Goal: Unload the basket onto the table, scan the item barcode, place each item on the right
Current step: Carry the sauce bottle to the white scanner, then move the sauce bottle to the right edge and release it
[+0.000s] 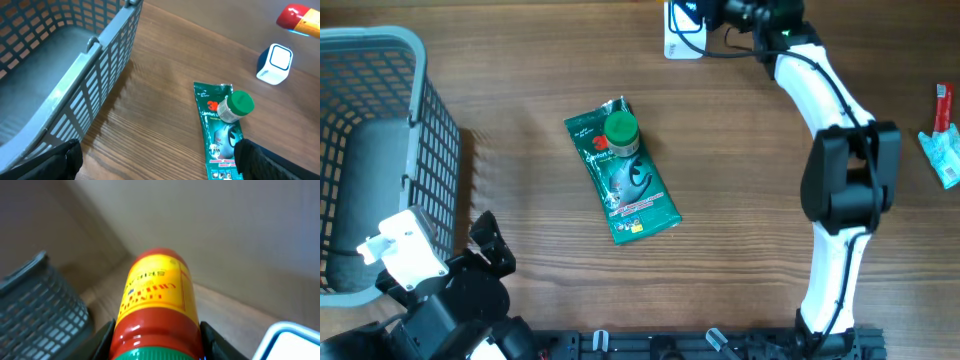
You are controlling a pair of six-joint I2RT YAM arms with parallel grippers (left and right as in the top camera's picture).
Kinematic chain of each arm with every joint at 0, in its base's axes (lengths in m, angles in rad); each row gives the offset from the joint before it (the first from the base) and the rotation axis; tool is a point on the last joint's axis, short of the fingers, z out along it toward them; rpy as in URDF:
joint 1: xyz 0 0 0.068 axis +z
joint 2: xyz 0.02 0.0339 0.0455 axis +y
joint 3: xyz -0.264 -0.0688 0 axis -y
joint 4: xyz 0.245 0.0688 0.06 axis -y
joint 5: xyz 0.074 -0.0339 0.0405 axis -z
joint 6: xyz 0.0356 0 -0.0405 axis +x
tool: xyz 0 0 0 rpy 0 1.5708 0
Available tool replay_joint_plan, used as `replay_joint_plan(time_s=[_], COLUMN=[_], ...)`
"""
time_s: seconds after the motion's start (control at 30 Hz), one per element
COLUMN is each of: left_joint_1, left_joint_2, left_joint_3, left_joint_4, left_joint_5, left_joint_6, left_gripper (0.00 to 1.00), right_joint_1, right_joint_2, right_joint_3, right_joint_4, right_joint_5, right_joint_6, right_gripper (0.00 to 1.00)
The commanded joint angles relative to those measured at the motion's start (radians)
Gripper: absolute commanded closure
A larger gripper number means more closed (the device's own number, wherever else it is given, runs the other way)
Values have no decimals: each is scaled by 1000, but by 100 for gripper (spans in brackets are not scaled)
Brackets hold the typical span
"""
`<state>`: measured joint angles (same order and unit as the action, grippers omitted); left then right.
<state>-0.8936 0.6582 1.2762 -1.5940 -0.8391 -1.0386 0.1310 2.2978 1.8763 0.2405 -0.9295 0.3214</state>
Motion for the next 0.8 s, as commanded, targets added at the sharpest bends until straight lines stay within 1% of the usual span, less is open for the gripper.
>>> replay_joint_plan(time_s=[0.0,0.2,0.37,0.43,0.57,0.77], left_joint_1=[4,4,4,4,4,4], left_joint_2=[3,3,3,3,3,3], left_joint_3=[0,0,0,0,0,0], left_joint_4=[-1,-1,-1,-1,-1,-1], left_joint_5=[-6,-6,-6,-6,-6,-6], left_joint_6=[-17,-17,-17,-17,-17,-17], left_gripper=[0,0,0,0,0,0], right_joint_1=[-10,-13,-31,-43,-76,-192], right_joint_2=[60,135,150,150,150,104], right_joint_3=[28,28,28,28,31,45], right_joint_4=[137,212,215,211,211,211], right_joint_5=[-140,-93,-70,-71,-145,-303], right_joint_6=[90,92,69,60,76,176], right_gripper=[88,87,87,85,85,84])
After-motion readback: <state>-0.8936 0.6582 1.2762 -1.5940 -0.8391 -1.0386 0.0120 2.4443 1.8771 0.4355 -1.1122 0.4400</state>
